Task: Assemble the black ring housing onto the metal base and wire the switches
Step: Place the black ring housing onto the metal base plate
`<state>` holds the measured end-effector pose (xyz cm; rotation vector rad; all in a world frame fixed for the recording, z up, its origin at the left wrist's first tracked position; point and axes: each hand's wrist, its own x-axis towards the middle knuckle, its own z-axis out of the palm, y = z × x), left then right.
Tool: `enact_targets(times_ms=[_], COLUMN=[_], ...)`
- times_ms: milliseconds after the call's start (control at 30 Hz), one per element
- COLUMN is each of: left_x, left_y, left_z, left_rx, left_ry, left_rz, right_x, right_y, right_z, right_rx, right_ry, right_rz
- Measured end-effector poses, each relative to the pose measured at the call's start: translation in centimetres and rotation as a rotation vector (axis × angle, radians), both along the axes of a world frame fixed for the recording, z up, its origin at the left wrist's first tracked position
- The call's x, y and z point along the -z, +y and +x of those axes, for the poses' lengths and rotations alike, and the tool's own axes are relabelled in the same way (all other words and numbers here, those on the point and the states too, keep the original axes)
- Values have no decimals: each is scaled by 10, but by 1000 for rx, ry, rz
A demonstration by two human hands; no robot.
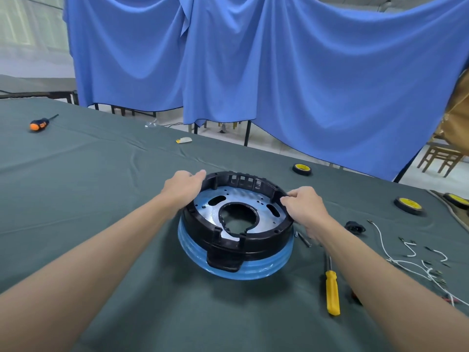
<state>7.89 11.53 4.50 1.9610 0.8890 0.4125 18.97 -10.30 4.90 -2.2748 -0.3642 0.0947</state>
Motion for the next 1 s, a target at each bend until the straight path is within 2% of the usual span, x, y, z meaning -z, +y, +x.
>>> enact_targets(times_ms=[100, 300, 567, 1000], left_x=[3, 3, 5, 5], left_y=[-6, -6, -3, -3], left_z=[2, 0, 0, 2], left_rx=[73, 91, 82, 80], left_ry=[-33, -56, 10, 16], left_rz=[19, 35, 138, 219], right_x=[0, 2, 1, 3], right_y=[1, 2, 3, 3], right_z=[3, 7, 4, 5], right_rx=[14, 43, 81, 56], right_ry=[-4, -116, -68, -53], right_rz=[14, 71, 90, 55])
